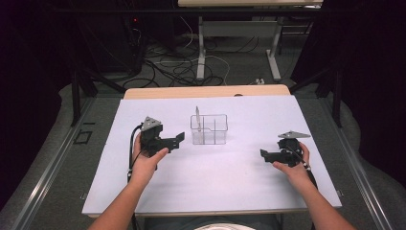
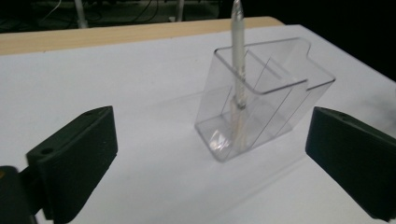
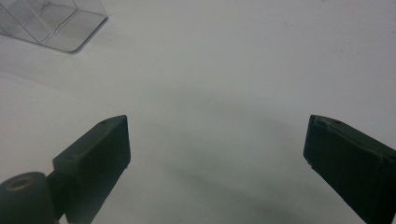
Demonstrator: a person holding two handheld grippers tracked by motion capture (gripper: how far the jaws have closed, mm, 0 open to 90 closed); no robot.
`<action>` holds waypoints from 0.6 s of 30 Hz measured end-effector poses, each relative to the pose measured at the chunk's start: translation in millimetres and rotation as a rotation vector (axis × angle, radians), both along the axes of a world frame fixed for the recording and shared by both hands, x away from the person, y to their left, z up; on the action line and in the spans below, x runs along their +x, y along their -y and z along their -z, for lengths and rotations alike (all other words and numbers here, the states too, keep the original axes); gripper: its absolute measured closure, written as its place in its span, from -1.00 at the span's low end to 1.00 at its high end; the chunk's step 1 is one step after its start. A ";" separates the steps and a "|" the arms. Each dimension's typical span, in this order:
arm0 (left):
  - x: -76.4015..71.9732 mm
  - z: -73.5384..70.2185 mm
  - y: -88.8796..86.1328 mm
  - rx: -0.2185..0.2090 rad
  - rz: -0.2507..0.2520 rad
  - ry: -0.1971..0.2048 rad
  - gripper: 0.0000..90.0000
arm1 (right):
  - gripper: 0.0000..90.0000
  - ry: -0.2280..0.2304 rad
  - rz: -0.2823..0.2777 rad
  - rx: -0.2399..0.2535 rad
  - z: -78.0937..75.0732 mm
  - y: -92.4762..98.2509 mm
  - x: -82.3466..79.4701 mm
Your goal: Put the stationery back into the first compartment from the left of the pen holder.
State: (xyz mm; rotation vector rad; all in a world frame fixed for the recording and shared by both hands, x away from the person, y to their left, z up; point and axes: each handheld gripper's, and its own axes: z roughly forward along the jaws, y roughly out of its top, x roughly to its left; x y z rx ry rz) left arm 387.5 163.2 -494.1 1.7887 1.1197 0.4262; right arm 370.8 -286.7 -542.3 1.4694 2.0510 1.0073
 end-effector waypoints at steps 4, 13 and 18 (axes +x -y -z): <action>-3.6 5.2 -10.4 0.002 -0.025 -0.023 -0.99 | -0.85 0.000 -0.001 0.002 0.0 -0.1 0.1; -13.5 17.5 -31.5 0.048 -0.059 -0.044 -0.99 | -0.85 -0.004 0.001 0.008 -0.1 -1.4 -0.6; -18.6 25.8 -42.0 0.059 -0.065 -0.061 -0.99 | -0.85 -0.004 0.000 0.005 0.6 -1.7 -0.3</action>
